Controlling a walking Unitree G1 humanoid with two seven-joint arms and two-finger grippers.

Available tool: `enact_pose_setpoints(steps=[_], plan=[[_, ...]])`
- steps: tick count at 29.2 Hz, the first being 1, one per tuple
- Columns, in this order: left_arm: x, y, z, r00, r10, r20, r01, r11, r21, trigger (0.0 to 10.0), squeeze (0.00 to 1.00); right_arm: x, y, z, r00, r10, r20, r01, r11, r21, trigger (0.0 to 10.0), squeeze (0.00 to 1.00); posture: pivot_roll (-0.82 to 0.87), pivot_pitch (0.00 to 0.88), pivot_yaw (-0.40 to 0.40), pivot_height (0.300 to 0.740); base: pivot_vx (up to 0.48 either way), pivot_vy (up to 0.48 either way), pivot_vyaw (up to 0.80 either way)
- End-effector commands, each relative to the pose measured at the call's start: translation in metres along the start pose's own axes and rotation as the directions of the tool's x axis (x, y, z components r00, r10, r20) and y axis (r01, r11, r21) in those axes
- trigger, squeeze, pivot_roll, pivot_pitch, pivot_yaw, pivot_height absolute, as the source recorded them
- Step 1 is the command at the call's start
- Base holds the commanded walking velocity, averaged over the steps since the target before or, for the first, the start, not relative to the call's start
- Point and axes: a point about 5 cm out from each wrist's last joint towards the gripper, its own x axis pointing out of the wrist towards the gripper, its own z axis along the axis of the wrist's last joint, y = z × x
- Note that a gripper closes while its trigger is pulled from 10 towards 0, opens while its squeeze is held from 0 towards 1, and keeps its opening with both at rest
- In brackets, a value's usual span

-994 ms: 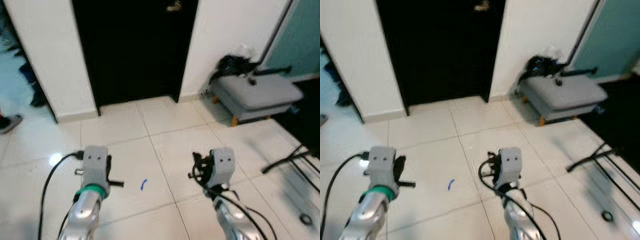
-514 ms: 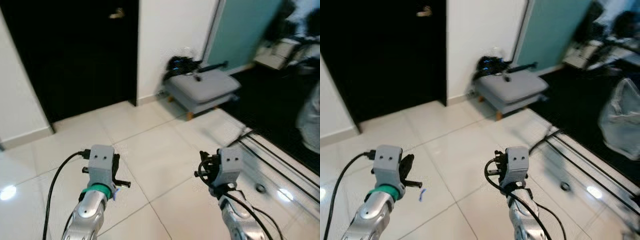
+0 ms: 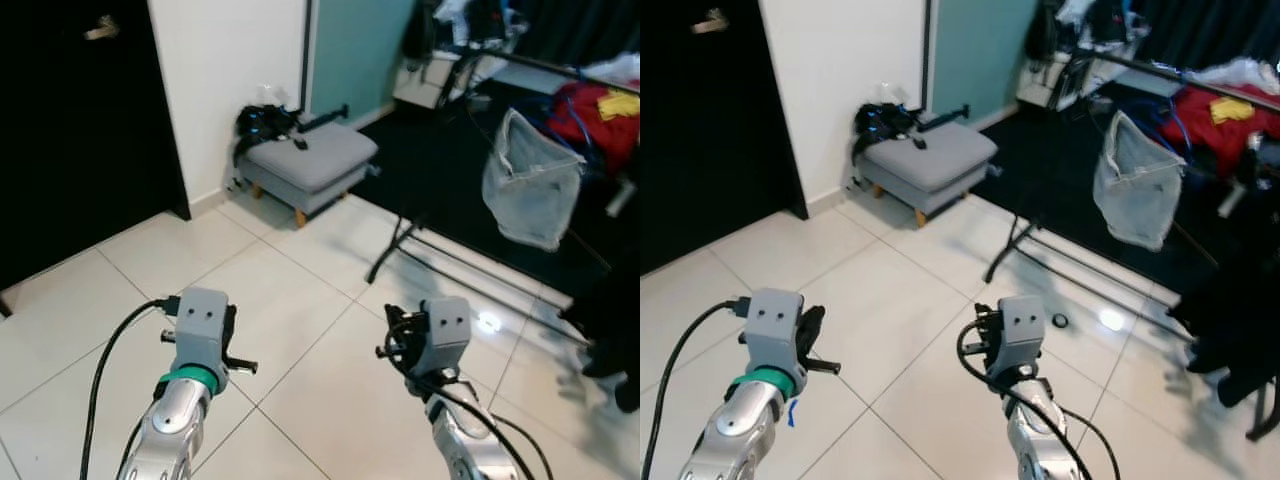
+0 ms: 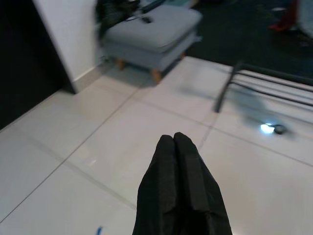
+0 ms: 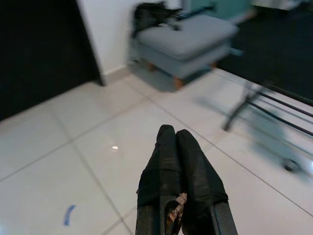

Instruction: Hang hanger

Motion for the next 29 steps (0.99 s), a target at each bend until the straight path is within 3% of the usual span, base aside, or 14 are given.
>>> enact_pose_setpoints(steps=[1, 18, 19, 28, 29], plan=[[-0.0003, -0.0029, -0.0013, 1.0, -0.011, -0.001, 0.011, 1.0, 0.007, 10.0, 0.0, -0.001, -0.0008, -0.0011, 1.0, -0.001, -0.003, 0.001, 1.0, 0.014, 10.0, 0.0, -0.02, 0.093, 0.037, 0.74, 0.0, 0.0, -0.8], [0.0007, -0.0034, -0.0006, 1.0, -0.004, 0.003, 0.004, 1.0, 0.014, 10.0, 0.0, -0.0013, -0.0006, -0.0008, 1.0, -0.001, -0.001, 0.001, 1.0, 0.013, 10.0, 0.0, -0.02, 0.093, 0.037, 0.74, 0.0, 0.0, -0.8], [0.0022, -0.0032, 0.0001, 1.0, -0.005, 0.0, 0.005, 1.0, 0.0, 10.0, 1.0, -0.0014, -0.002, 0.0005, 1.0, -0.011, 0.008, 0.011, 1.0, 0.009, 10.0, 0.55, -0.02, 0.093, 0.036, 0.74, 0.0, 0.0, 0.0], [0.0022, -0.0032, 0.0001, 1.0, -0.005, 0.0, 0.005, 1.0, 0.0, 10.0, 1.0, -0.0014, -0.002, 0.0005, 1.0, -0.011, 0.008, 0.011, 1.0, 0.009, 10.0, 0.55, -0.02, 0.093, 0.036, 0.74, 0.0, 0.0, 0.0], [0.0032, -0.0026, 0.0008, 1.0, -0.003, 0.0, 0.003, 1.0, -0.001, 10.0, 1.0, -0.0013, -0.0034, 0.002, 1.0, -0.019, 0.016, 0.018, 1.0, 0.011, 10.0, 1.0, -0.02, 0.093, 0.037, 0.74, 0.0, 0.0, 0.0]])
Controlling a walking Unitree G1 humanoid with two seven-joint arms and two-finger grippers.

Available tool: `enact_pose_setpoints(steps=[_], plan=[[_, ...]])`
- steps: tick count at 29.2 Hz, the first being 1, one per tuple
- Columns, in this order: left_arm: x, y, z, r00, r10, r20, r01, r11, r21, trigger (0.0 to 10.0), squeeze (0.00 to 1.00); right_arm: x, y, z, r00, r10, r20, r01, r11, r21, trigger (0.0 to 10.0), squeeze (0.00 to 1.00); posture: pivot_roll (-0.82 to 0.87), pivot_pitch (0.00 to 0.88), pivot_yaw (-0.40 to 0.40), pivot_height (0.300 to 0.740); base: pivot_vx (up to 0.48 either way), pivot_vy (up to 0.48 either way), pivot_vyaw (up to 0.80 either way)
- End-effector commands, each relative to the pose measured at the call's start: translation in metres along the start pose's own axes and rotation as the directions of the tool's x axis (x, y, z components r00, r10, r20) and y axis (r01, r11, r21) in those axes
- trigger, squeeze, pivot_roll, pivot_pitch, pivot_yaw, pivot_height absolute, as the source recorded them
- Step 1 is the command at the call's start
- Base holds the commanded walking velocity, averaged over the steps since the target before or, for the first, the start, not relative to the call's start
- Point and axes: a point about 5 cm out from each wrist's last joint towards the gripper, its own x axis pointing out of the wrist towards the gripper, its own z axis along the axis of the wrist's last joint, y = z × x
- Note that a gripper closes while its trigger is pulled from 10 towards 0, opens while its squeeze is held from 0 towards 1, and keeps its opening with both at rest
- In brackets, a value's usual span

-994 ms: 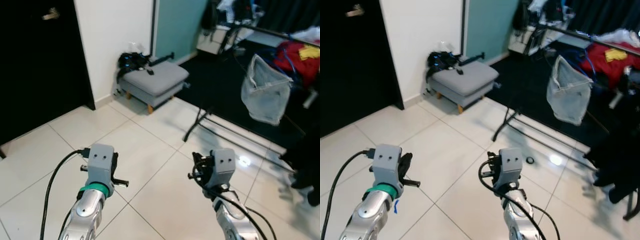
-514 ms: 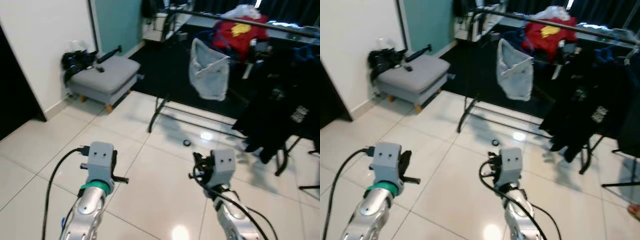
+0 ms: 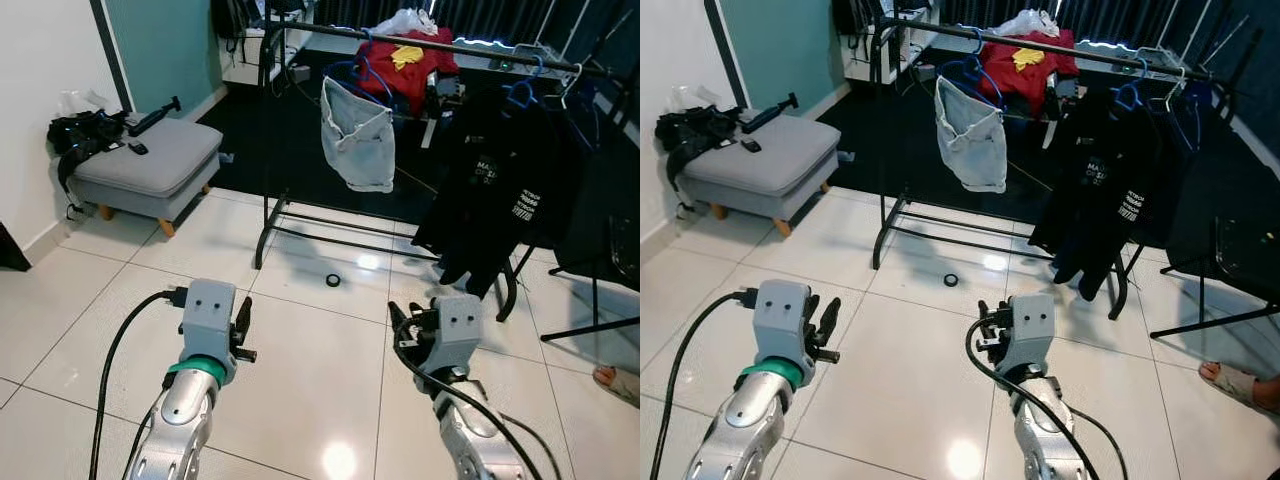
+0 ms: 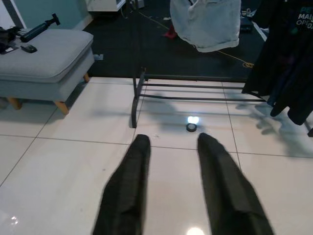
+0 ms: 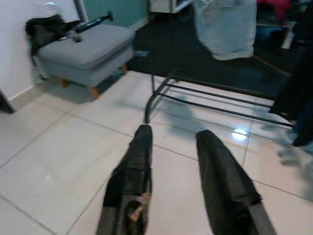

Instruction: Hang hanger

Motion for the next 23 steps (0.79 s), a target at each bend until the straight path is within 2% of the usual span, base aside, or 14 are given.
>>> enact_pose_setpoints(steps=[1, 7, 8, 16, 17, 23], plan=[[-0.0018, 0.0009, -0.0064, 0.999, 0.003, -0.032, -0.003, 1.0, -0.001, 10.0, 1.0, -0.0023, -0.004, -0.0017, 1.0, -0.017, -0.003, 0.017, 1.0, 0.009, 10.0, 1.0, -0.02, 0.093, 0.037, 0.74, 0.0, 0.0, 0.0], [-0.0018, 0.0009, -0.0064, 0.999, 0.003, -0.032, -0.003, 1.0, -0.001, 10.0, 1.0, -0.0023, -0.004, -0.0017, 1.0, -0.017, -0.003, 0.017, 1.0, 0.009, 10.0, 1.0, -0.02, 0.093, 0.037, 0.74, 0.0, 0.0, 0.0], [-0.0014, 0.0017, -0.0061, 0.999, 0.012, -0.035, -0.012, 1.0, -0.003, 10.0, 1.0, -0.002, -0.0049, -0.0005, 1.0, -0.023, 0.004, 0.023, 1.0, 0.009, 10.0, 0.39, -0.02, 0.088, 0.039, 0.74, 0.0, 0.0, 0.0], [-0.0014, 0.0017, -0.0061, 0.999, 0.012, -0.035, -0.012, 1.0, -0.003, 10.0, 1.0, -0.002, -0.0049, -0.0005, 1.0, -0.023, 0.004, 0.023, 1.0, 0.009, 10.0, 0.39, -0.02, 0.088, 0.039, 0.74, 0.0, 0.0, 0.0], [-0.0009, 0.0027, -0.0062, 0.999, 0.023, -0.037, -0.023, 1.0, -0.002, 10.0, 0.0, -0.0015, -0.0058, 0.0003, 1.0, -0.028, 0.008, 0.028, 1.0, 0.004, 10.0, 0.0, -0.02, 0.084, 0.036, 0.74, 0.0, 0.0, 0.0], [-0.0009, 0.0027, -0.0062, 0.999, 0.023, -0.037, -0.023, 1.0, -0.002, 10.0, 0.0, -0.0015, -0.0058, 0.0003, 1.0, -0.028, 0.008, 0.028, 1.0, 0.004, 10.0, 0.0, -0.02, 0.084, 0.036, 0.74, 0.0, 0.0, 0.0]])
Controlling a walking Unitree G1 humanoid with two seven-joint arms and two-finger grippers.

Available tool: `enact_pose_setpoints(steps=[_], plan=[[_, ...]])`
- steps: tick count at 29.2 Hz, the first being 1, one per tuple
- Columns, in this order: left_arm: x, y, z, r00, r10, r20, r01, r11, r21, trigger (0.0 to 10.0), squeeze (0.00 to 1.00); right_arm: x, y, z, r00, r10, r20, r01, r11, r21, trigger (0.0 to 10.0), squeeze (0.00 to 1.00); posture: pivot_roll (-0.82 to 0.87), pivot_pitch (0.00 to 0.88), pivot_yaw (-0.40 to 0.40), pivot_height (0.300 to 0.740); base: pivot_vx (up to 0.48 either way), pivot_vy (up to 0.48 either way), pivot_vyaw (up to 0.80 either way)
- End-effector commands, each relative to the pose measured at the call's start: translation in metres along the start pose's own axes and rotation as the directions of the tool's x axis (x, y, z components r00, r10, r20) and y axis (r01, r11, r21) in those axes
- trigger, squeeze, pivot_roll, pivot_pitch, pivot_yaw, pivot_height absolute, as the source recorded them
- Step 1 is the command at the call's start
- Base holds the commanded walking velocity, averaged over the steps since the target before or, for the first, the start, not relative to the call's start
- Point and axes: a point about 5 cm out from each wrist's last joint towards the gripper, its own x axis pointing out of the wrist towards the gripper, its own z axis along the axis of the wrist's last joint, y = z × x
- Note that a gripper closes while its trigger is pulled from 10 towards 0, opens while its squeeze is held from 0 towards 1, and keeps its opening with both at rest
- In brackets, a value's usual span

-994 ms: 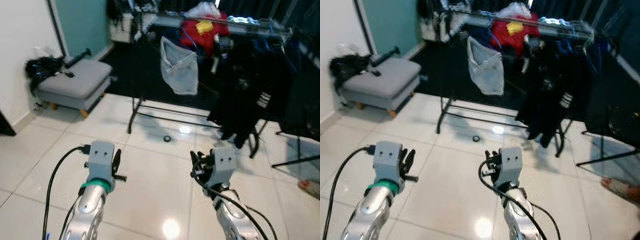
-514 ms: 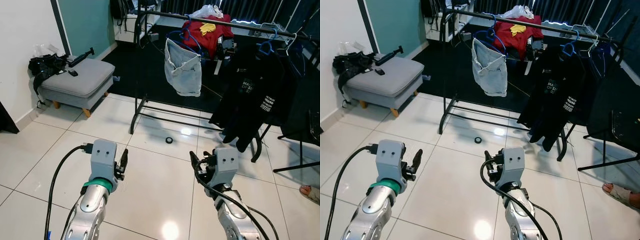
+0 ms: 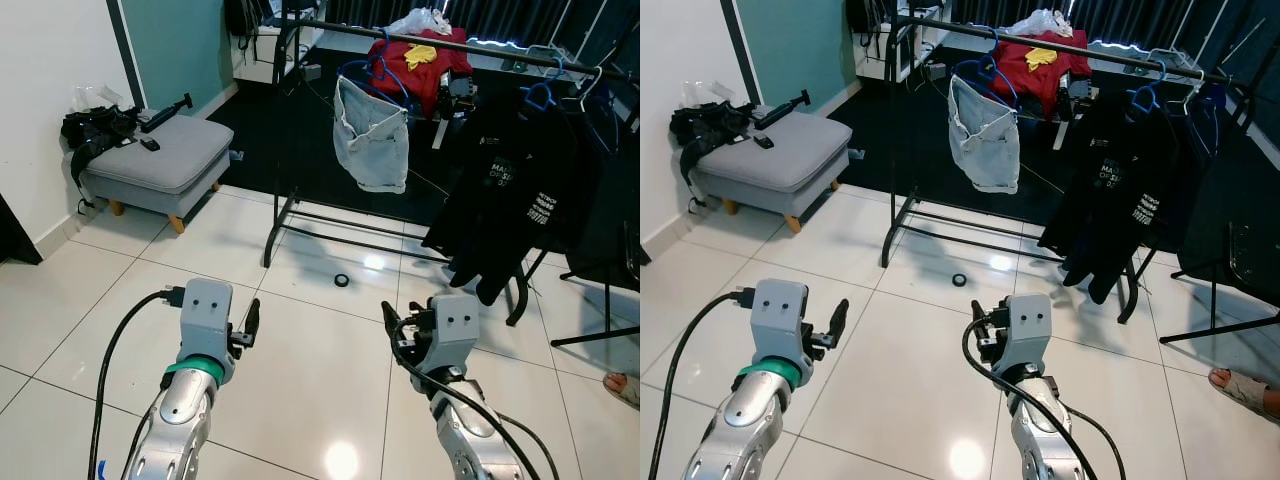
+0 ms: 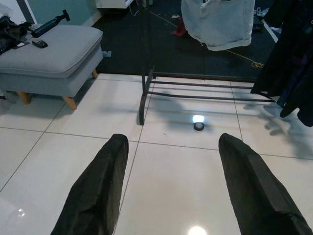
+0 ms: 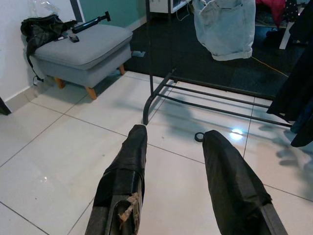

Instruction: Hang hanger

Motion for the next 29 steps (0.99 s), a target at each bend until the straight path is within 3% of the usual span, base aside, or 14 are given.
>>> enact_pose_setpoints(steps=[1, 6, 12, 29], plan=[[-0.0011, 0.0006, -0.0061, 0.999, 0.004, -0.032, -0.004, 1.0, -0.001, 10.0, 0.0, -0.0014, -0.0027, -0.0007, 1.0, -0.01, 0.002, 0.01, 1.0, 0.004, 10.0, 0.0, -0.02, 0.084, 0.036, 0.74, 0.0, 0.0, 0.0], [-0.0011, 0.0013, -0.0065, 0.999, 0.014, -0.033, -0.014, 1.0, 0.004, 10.0, 0.0, -0.001, -0.0029, -0.0004, 1.0, -0.012, 0.004, 0.012, 1.0, -0.002, 10.0, 0.0, -0.03, 0.084, 0.036, 0.74, 0.0, 0.0, 0.0], [-0.001, 0.0019, -0.0067, 0.999, 0.017, -0.031, -0.016, 1.0, 0.007, 10.0, 0.0, -0.0009, -0.0022, -0.0024, 1.0, -0.013, -0.009, 0.013, 1.0, 0.015, 10.0, 0.0, -0.02, 0.092, 0.039, 0.74, 0.0, 0.0, -0.8], [-0.001, 0.0011, -0.0073, 0.999, 0.016, -0.033, -0.016, 1.0, 0.007, 10.0, 0.0, -0.0016, -0.0011, -0.0019, 1.0, -0.009, 0.001, 0.009, 1.0, -0.001, 10.0, 0.0, -0.02, 0.093, 0.038, 0.74, 0.0, 0.0, 0.0]])
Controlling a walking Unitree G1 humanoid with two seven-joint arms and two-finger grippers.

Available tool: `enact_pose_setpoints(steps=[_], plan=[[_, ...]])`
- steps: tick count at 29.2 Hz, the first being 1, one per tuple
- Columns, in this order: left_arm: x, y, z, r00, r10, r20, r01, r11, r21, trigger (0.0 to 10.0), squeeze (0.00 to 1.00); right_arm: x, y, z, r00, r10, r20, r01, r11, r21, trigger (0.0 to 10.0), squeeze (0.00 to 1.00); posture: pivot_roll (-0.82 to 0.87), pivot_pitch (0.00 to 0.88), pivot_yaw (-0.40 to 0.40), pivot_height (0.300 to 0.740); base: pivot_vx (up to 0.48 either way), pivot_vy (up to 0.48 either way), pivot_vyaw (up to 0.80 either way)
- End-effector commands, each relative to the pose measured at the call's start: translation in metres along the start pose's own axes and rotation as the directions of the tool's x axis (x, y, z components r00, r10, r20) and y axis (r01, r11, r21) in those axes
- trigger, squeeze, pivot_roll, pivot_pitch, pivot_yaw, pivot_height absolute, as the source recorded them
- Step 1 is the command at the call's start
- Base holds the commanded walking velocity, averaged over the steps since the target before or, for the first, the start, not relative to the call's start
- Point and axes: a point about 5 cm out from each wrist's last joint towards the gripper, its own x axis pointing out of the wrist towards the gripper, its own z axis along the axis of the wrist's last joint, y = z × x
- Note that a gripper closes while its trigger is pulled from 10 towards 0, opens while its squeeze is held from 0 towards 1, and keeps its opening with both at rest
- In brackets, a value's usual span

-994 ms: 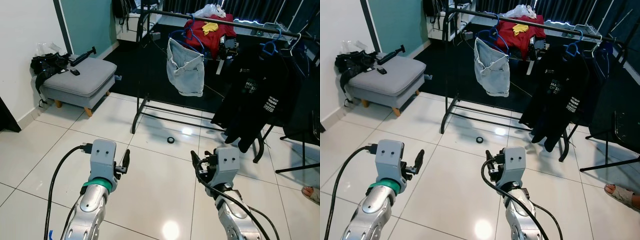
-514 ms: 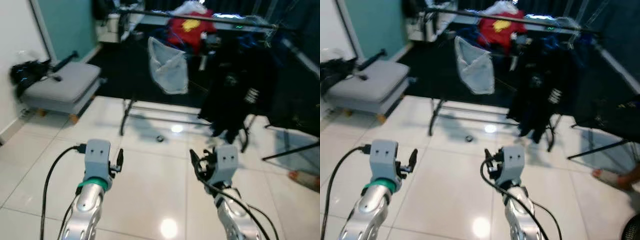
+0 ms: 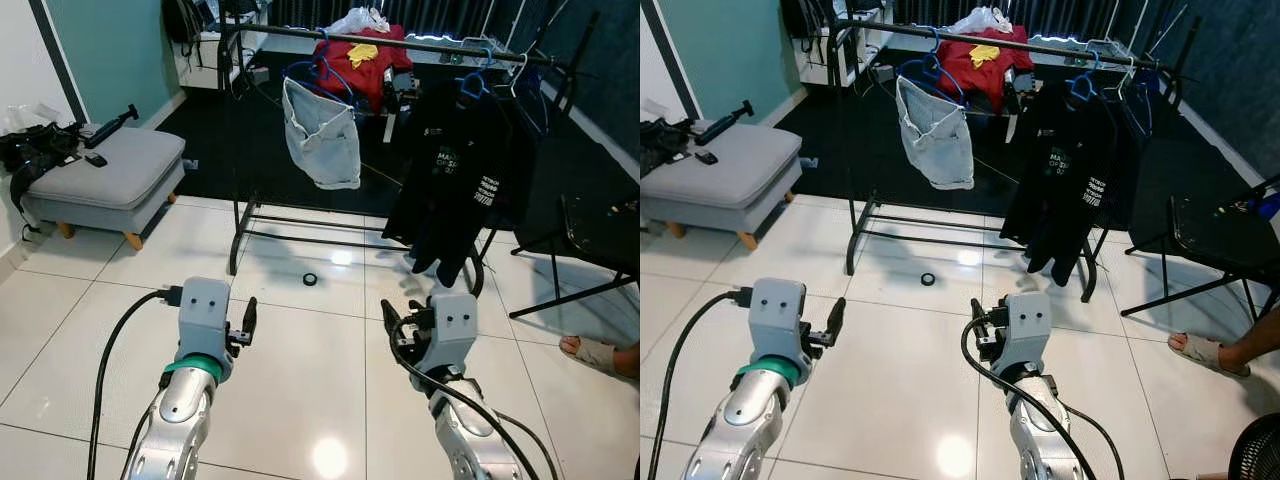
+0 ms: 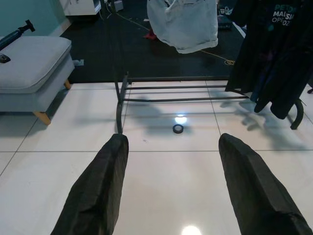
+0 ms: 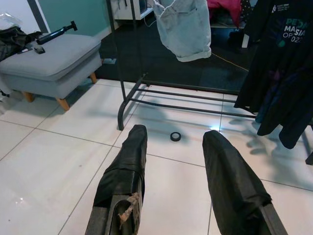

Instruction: Hang hanger

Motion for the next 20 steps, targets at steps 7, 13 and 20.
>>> enact_pose_setpoints(steps=[7, 13, 20], plan=[[-0.0021, -0.0015, -0.0071, 1.0, -0.008, -0.027, 0.008, 1.0, 0.005, 10.0, 0.0, -0.0025, -0.0022, -0.0018, 1.0, -0.004, 0.002, 0.004, 1.0, 0.007, 10.0, 0.0, -0.02, 0.092, 0.037, 0.74, 0.0, 0.0, 0.0], [-0.0018, -0.0038, -0.0058, 0.999, -0.027, -0.019, 0.027, 1.0, 0.006, 10.0, 0.0, -0.0025, -0.0018, -0.0015, 1.0, -0.003, 0.002, 0.003, 1.0, 0.015, 10.0, 0.0, -0.03, 0.092, 0.039, 0.74, 0.0, 0.0, 0.0], [-0.0022, -0.0041, -0.0059, 0.999, -0.027, -0.02, 0.027, 1.0, 0.003, 10.0, 0.0, -0.0029, -0.0018, -0.0016, 1.0, -0.004, 0.001, 0.004, 1.0, 0.014, 10.0, 0.0, -0.03, 0.093, 0.038, 0.74, 0.0, 0.0, 0.0]])
